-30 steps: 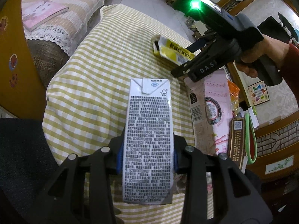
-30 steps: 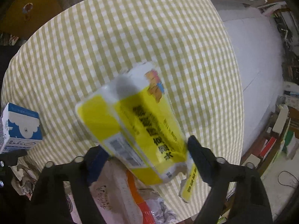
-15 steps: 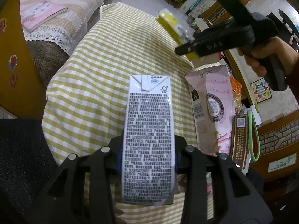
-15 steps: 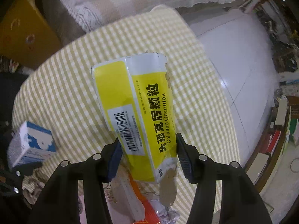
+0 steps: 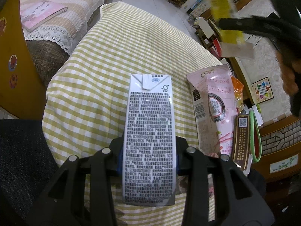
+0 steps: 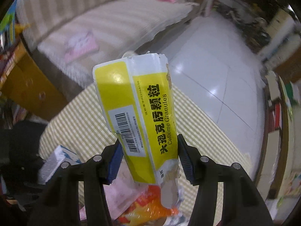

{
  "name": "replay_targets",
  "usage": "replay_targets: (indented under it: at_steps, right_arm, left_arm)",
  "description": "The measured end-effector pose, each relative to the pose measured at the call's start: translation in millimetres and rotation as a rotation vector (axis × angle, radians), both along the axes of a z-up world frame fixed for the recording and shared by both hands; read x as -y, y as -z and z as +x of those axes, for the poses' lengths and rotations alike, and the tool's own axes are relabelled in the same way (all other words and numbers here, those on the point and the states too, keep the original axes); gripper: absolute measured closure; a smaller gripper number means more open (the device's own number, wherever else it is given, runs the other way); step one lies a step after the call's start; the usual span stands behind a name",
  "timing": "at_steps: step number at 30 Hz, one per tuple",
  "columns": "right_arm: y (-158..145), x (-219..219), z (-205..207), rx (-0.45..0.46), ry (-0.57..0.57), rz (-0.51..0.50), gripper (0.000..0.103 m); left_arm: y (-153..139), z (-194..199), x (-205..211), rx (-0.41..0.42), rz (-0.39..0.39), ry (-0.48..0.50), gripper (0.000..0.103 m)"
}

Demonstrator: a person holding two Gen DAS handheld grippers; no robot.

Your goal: Collect trash

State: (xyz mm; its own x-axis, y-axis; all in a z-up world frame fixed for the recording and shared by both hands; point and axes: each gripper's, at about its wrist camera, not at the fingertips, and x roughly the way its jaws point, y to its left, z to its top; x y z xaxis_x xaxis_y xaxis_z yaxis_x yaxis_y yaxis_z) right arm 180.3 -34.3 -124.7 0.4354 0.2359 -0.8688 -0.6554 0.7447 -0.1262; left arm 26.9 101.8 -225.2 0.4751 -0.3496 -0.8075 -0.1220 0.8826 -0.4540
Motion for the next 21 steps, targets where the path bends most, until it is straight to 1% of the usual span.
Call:
replay_targets:
  at_steps: [4, 5, 7, 10, 15, 18, 21]
  right_arm:
    - [-20.5, 47.4, -40.4, 0.051, 0.114, 0.112, 0.05]
    - [-20.8, 57.6, -45.1, 0.054, 0.133, 0.129, 0.049]
    - [-23.6, 77.4, -67.2, 0.065, 0.197, 0.145, 0.049]
    - [-19.3, 98.3, -99.8, 0.079, 0.266, 0.173, 0.049]
    - [-8.0, 130.2, -137.0, 0.034, 0.393, 0.279, 0.049]
    - [-13.4, 141.0, -152.5, 0.049, 0.422, 0.294, 0.048]
    - [-12.2, 141.0, -165.8, 0.066, 0.438, 0.304, 0.048]
  left_arm:
    - [0.0, -0.8, 0.8, -0.001, 0.011, 0.002, 0.067]
    - [-0.1, -0.8, 1.7, -0.001, 0.016, 0.003, 0.067]
    - [-0.9, -0.6, 5.0, 0.001, 0.033, 0.012, 0.067]
    - [-4.4, -1.0, 13.1, 0.011, 0.066, 0.036, 0.067]
    - [-13.6, -4.7, 26.0, 0.036, 0.138, 0.076, 0.067]
    - [-20.0, -9.1, 29.6, 0.053, 0.167, 0.08, 0.067]
    - [-24.5, -14.1, 30.7, 0.059, 0.178, 0.079, 0.067]
